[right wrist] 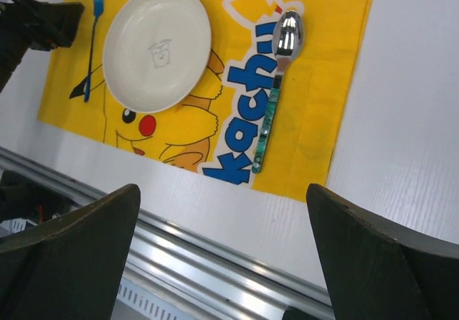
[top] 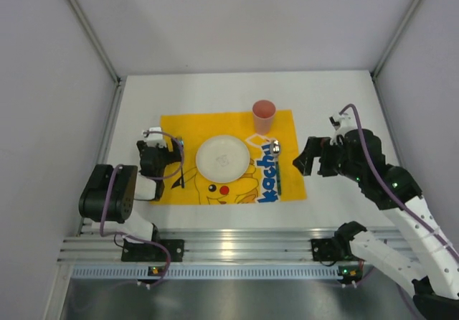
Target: Set the dinner table for one person
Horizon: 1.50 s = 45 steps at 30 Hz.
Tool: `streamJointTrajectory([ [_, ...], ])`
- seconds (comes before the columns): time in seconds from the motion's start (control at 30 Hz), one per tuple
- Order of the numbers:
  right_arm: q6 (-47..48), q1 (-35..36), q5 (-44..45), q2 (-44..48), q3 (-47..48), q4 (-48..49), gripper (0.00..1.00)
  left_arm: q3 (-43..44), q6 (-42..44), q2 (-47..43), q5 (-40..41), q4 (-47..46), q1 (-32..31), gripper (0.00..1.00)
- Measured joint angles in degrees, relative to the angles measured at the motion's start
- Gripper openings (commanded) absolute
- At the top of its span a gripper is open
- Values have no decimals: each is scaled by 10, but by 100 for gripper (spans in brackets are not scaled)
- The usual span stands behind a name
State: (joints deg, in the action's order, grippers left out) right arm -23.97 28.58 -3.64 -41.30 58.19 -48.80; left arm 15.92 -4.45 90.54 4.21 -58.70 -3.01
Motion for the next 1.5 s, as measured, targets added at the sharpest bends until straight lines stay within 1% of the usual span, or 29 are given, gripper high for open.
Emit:
streamJointTrajectory([
  [0.1, -7, 5, 35, -16, -12, 10, 100, 4, 6, 4, 19, -6, -1, 98],
  [0.3, -45, 7, 141, -24, -59, 21, 100, 6, 15, 4, 38, -13, 0, 98],
  [0.4, -45, 7, 162, -49, -60, 34, 100, 6, 16, 4, 42, -13, 0, 99],
  [0.57, 9, 7, 156, -114, -61, 92, 100, 6, 16, 4, 43, -13, 0, 98],
  [0.67, 50, 7, 173, -159, -62, 132, 100, 6, 17, 4, 43, -13, 0, 98],
  [0.73, 82, 8, 200, -181, -70, 174, 100, 6, 17, 4, 43, -13, 0, 98],
  [0.8, 117, 7, 232, -179, -108, 245, 100, 6, 17, 4, 43, -13, 0, 98],
  [0.87, 155, -4, 254, -160, -172, 338, 100, 6, 17, 4, 43, -13, 0, 98],
  [0.97, 202, -45, 287, -145, -261, 442, 100, 6, 17, 4, 43, -13, 0, 98],
  [1.07, 226, -88, 314, -165, -336, 556, 100, 6, 17, 4, 43, -13, 0, 98],
  [1.17, 245, -129, 311, -209, -387, 654, 100, 6, 17, 4, 43, -13, 0, 98],
  [1.27, 267, -174, 281, -270, -411, 751, 100, 6, 17, 4, 43, -13, 0, 99],
  [1.37, 274, -219, 212, -320, -414, 840, 100, 6, 17, 4, 43, -13, 0, 99],
  [1.5, 273, -253, 131, -387, -411, 954, 100, 6, 17, 4, 43, -13, 0, 99],
])
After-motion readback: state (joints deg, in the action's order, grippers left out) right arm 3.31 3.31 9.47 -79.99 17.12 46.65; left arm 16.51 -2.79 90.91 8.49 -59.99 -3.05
